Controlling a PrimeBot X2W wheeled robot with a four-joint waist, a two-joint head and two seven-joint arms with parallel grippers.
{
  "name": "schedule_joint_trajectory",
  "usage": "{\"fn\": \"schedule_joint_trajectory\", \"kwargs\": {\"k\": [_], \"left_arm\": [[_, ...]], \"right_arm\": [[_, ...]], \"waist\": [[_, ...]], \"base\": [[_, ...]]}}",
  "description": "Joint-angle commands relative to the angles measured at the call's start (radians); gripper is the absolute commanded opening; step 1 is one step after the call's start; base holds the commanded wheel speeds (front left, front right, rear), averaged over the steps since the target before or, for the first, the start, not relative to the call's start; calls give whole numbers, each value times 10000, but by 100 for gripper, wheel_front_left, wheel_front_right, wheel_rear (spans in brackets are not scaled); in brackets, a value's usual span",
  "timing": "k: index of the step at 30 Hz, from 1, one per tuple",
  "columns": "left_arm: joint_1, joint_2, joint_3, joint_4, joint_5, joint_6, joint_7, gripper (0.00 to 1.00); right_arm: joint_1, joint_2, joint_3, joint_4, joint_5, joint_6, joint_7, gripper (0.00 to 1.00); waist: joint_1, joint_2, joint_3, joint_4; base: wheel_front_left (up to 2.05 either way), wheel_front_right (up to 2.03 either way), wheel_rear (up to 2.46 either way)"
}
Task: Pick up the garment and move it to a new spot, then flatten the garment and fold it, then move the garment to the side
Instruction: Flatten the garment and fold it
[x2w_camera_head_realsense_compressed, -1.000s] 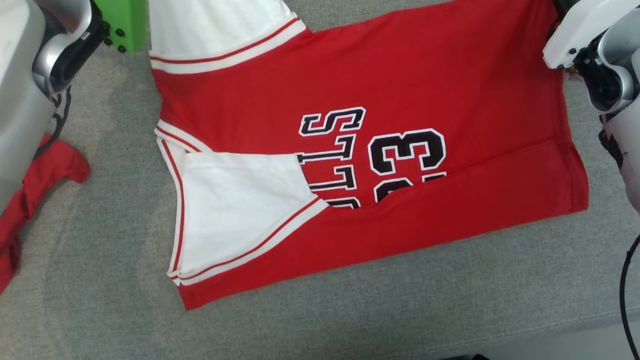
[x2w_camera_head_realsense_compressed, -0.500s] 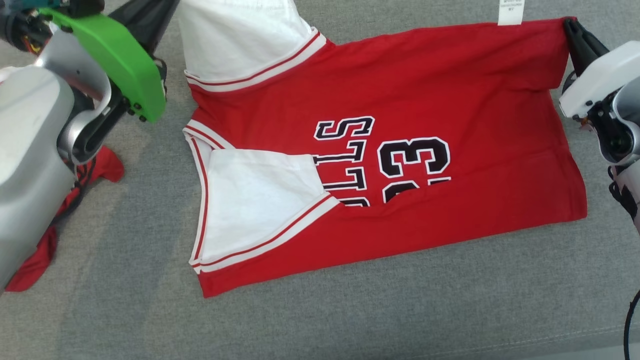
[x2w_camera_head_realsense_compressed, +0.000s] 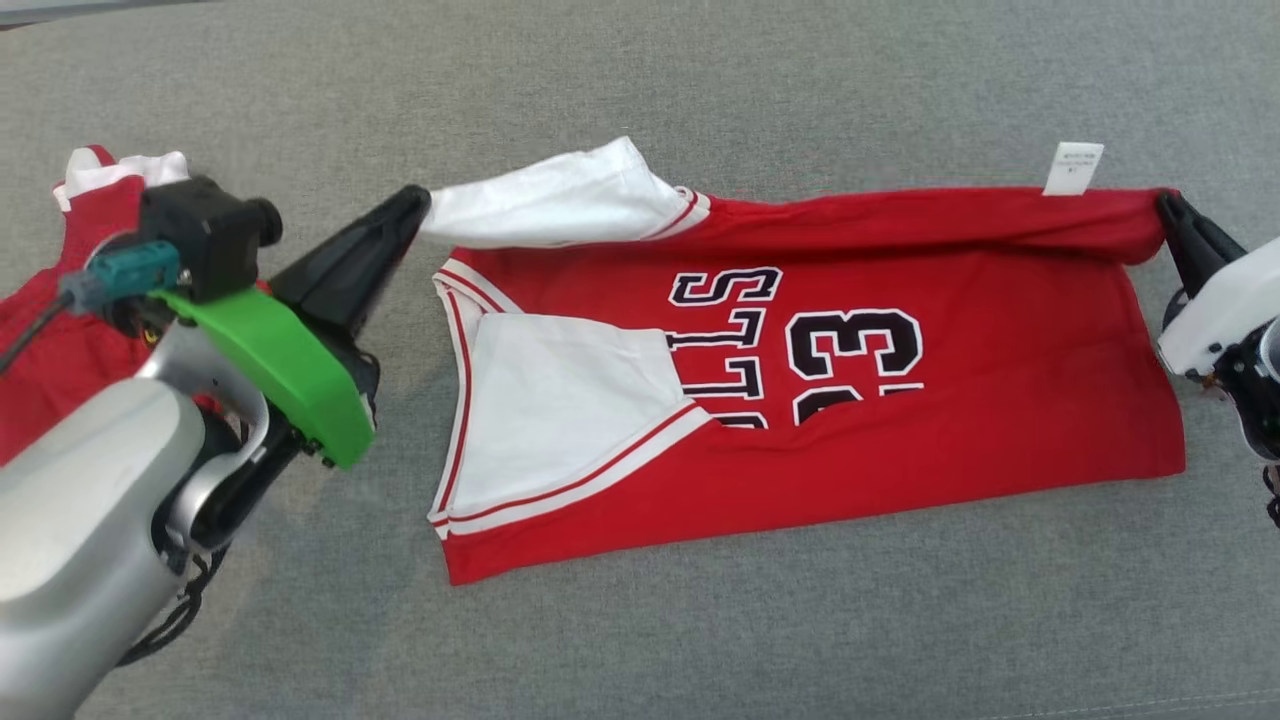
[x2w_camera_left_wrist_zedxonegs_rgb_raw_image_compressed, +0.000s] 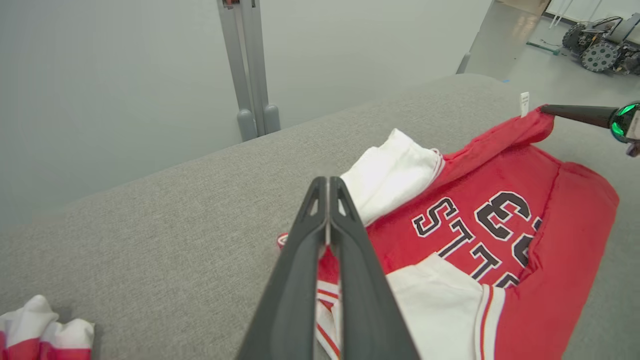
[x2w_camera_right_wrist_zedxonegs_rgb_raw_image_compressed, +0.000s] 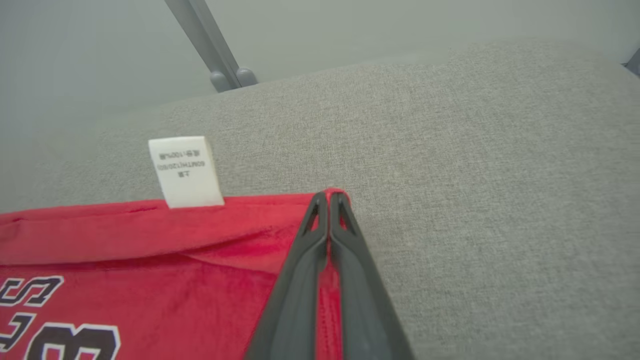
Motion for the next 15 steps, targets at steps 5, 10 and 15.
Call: {"fn": "schedule_joint_trajectory", "kwargs": {"k": [5,10,15], "left_arm": [[1209,497,-240,-992,-256,555,43,0],[2217,730,-546,-1612,-427,980,-46,0],[2944,859,-690,-2025,-637,1304,-182,0]], "right_arm": [[1042,-237,-97,-304,-194,-4,-139,0],[1892,-187,-380,-558,-193,-4,-200,0],[2482,-160,-689,-784,-281,-4,-126,0]], "waist": [[0,0,-191,137],[0,0,-352,161],[0,0,-426,160]], "base": [[0,0,0],[0,0,0],[0,0,0]]}}
